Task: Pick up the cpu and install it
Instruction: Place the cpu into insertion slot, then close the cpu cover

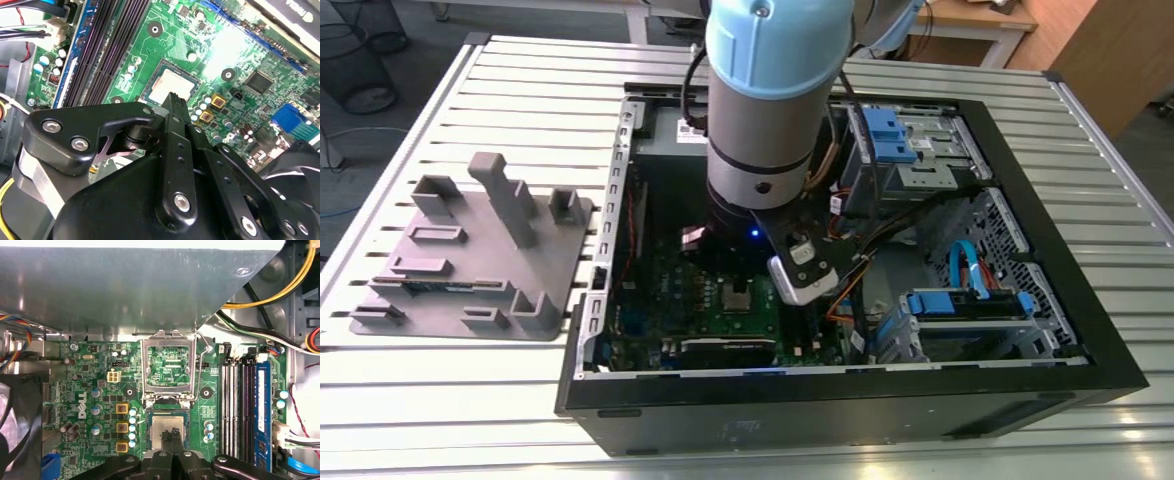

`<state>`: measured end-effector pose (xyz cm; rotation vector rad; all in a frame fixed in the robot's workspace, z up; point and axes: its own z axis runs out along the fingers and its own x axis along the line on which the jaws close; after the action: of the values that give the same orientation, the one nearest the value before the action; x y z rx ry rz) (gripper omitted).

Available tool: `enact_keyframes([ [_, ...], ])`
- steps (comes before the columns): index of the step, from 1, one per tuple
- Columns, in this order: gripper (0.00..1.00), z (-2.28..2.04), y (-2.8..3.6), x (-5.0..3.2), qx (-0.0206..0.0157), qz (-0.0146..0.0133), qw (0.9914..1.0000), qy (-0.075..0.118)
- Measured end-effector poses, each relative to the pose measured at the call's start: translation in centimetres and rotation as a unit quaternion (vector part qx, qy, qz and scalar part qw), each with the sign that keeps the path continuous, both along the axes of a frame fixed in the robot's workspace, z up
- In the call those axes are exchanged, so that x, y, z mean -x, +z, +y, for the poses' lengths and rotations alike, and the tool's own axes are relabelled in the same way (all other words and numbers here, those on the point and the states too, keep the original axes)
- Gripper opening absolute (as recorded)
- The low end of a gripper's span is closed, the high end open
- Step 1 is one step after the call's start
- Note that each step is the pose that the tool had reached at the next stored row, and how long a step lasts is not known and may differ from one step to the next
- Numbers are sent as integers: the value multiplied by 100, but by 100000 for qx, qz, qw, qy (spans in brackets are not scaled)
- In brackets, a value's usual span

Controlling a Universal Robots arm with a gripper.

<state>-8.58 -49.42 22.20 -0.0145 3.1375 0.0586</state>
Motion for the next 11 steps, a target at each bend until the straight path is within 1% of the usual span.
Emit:
enact_keyframes([
  [11,11,0,4,0,0,0,100000,0],
])
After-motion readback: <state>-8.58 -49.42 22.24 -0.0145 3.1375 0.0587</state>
